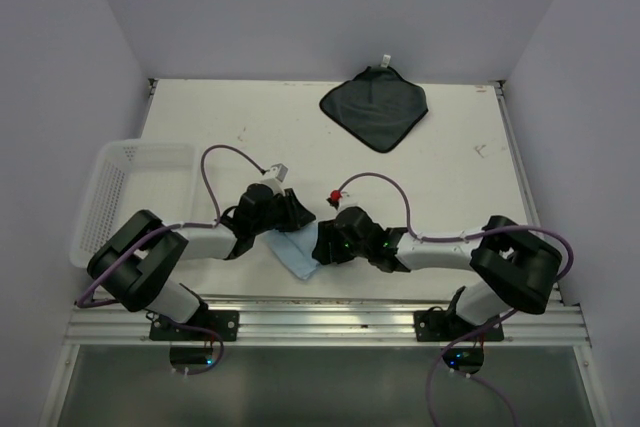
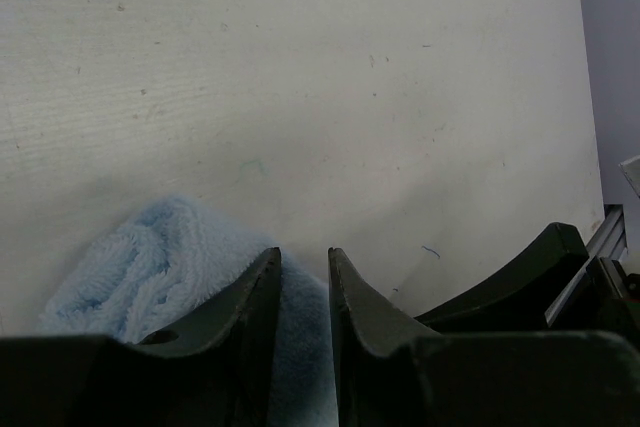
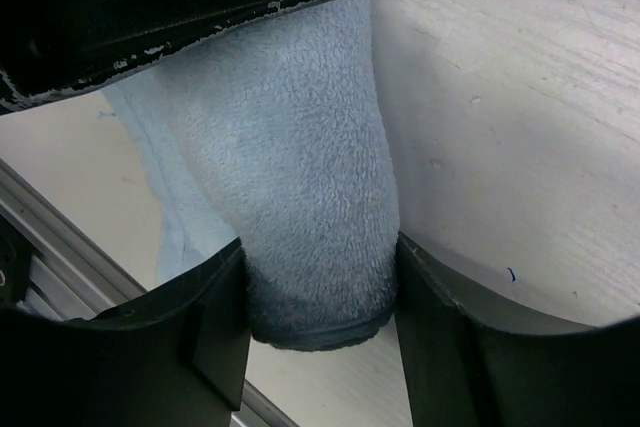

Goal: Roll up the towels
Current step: Roll the towel

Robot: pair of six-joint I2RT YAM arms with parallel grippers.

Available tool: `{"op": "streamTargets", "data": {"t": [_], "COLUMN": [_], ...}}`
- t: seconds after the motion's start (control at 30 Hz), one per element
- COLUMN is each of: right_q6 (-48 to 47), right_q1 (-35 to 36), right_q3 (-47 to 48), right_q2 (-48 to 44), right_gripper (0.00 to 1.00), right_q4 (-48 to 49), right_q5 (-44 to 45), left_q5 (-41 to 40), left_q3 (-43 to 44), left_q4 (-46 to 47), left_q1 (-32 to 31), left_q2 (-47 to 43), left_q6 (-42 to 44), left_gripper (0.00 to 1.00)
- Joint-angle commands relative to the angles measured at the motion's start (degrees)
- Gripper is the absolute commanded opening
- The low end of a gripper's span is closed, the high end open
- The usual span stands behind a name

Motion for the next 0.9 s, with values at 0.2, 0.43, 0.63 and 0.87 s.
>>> {"op": "streamTargets", "data": {"t": [0.2,0.43,0.63,0.87], "right_q6": [-2.5,-8.2,-8.9,-8.9], "right_q1": [0.9,9.9,16.2,21.2], "right_q3": [-0.7,3.9,9.1,18.9], "right_q2": [0.5,0.2,6.3,15.8], "right_gripper": [0.41,0.41,0.41,0.41], "right_q4": [-0.4,-9.1,-14.5,-23.2], "right_q5": [2.8,20.6,36.4,52.0], "left_q5": [-0.7,-1.3,-1.4,-0.7], "left_q3": [0.3,6.6,11.2,11.0], "left_q4": [-5.6,-10.0,-12.5,-13.3], "left_q1": [0.2,0.5,0.6,0.6], "left_q2": [-1.2,-1.9,-2.4,-3.7], "left_q6": [2.1,3.4,4.0,3.0], "left_gripper": [0.30,0.31,0.32,0.32]}}
